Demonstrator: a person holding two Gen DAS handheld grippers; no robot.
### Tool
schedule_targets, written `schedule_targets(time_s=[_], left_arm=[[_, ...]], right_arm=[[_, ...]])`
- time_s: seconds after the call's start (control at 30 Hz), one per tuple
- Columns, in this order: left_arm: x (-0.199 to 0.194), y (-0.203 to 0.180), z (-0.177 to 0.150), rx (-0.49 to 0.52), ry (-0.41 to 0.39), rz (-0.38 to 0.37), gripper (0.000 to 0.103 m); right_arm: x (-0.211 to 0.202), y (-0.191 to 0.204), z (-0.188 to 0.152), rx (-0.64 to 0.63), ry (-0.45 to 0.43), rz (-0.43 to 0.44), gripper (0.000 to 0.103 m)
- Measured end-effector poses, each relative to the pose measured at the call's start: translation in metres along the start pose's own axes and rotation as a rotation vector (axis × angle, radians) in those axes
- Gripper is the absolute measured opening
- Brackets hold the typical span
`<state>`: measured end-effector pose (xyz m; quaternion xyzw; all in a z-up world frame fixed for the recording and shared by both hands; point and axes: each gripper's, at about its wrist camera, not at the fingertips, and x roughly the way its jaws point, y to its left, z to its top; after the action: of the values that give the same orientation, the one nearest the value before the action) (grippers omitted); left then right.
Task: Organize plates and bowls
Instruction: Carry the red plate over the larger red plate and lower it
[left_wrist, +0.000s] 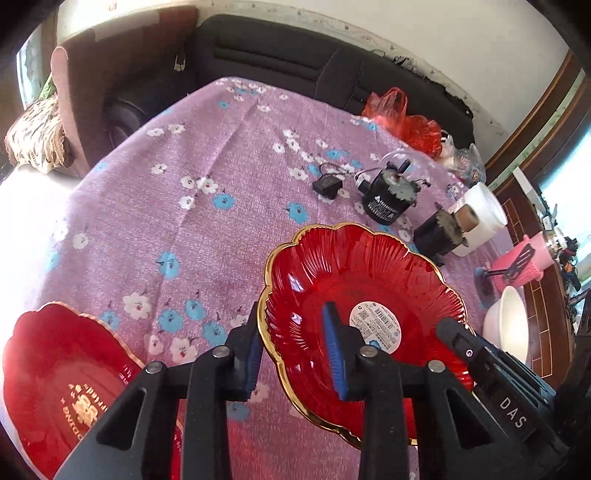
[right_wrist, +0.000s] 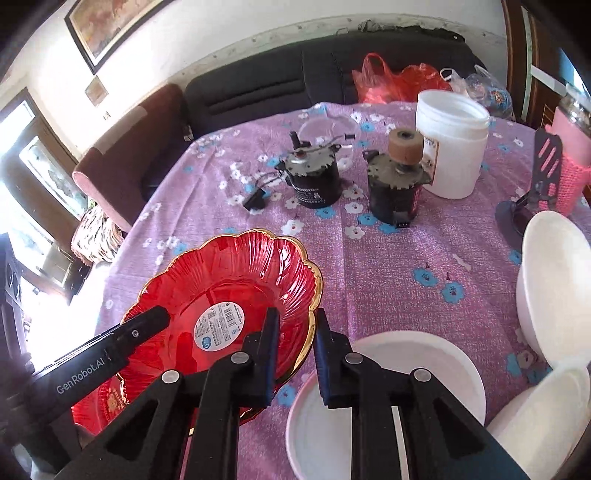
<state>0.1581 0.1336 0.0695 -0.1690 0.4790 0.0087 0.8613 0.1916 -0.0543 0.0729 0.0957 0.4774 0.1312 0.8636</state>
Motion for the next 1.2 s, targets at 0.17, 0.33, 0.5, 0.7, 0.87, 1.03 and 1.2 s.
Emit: schedule_targets(time_s=[0.17, 0.33, 0.5, 0.7, 0.87, 1.03, 1.2], left_arm=[[-0.039, 0.019, -0.013, -0.045, -0.055, -0.031, 0.030], [-0.077, 0.051, -0.033, -0.077, -0.114, -0.021, 0.030], [-0.107, 0.093, -0.053, -0.119, -0.160, 0.002, 0.030], [-0.127, 0.140, -0.076, -0.164, -0.195, 0.049, 0.030], [-0.121, 0.175, -0.089, -0.219, -0.184, 0.083, 0.030], [-0.099, 0.200, -0.098, -0.263, -0.131, 0.097, 0.030], [-0.085, 0.214, -0.102, -0.286, -0.111, 0.093, 0.033]], right_arm=[[-0.028, 0.022, -0.015, -0.042, -0.030, 0.025, 0.020], [-0.044, 0.054, -0.035, -0.080, -0.039, 0.069, 0.020], [-0.050, 0.094, -0.058, -0.142, -0.032, 0.109, 0.020], [-0.039, 0.145, -0.088, -0.218, 0.006, 0.133, 0.020], [-0.016, 0.179, -0.116, -0.271, 0.057, 0.118, 0.020], [0.015, 0.193, -0.139, -0.289, 0.111, 0.093, 0.020], [0.034, 0.198, -0.148, -0.294, 0.139, 0.072, 0.021]])
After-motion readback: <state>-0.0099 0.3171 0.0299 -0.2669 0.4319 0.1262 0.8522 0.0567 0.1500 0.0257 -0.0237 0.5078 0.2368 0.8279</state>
